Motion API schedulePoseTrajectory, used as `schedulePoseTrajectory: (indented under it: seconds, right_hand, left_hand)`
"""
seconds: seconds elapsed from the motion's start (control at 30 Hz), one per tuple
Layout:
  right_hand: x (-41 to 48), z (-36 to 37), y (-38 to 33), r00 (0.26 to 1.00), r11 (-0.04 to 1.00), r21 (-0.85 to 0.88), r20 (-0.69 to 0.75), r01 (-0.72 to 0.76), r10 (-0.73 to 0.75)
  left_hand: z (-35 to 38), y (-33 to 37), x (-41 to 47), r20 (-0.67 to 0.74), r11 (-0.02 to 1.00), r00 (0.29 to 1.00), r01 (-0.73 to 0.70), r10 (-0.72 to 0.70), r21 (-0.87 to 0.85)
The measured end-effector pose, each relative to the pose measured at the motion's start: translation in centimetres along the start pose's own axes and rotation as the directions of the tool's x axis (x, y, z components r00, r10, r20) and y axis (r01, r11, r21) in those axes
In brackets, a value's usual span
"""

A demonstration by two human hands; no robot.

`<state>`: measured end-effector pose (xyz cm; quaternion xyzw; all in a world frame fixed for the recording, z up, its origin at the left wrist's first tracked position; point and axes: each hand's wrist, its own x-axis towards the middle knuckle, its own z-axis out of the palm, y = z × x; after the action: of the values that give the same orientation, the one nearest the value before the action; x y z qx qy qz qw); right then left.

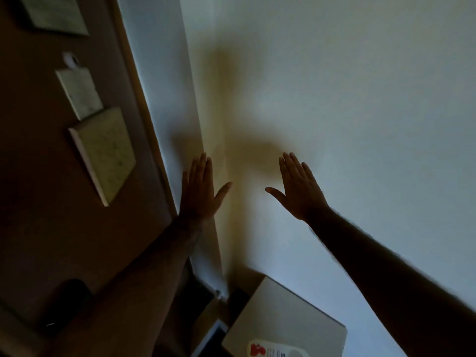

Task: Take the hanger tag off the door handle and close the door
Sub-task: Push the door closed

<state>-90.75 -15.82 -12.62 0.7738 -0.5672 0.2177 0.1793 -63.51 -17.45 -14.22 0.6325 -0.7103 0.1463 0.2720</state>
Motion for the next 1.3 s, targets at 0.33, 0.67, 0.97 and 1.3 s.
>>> schedulePoseTrajectory:
  seconds: [0.33, 0.67, 0.97, 1.3]
  right_hand:
    - [2.1, -12.1, -3.3, 0.976, 0.992, -0.102, -0.197, 0.072, -0.091]
    - [1.5, -9.8, -10.2, 0.943, 0.950, 0.039, -0.137, 0.311, -0.303]
    - [-3.4, 1.1, -22.7, 0.839, 0.790, 0.346, 0.013, 0.506, -0.544]
    - [-8.7, 11.2, -31.4, 0.599, 0.555, 0.593, 0.146, 0.584, -0.787]
  left_hand:
    - [-12.6, 0.1, 0.3, -0.201, 0.989, 0.978, -0.020, 0.049, 0.143]
    - [-19.5, -2.8, -3.0, -0.101, 0.914, 0.980, -0.120, 0.171, 0.389]
    - [-21.6, -9.1, -12.3, 0.141, 0.655, 0.982, -0.023, -0.128, 0.755]
    - [-21.0, -14.5, -17.3, 0.330, 0.256, 0.933, -0.287, -0.143, 0.923]
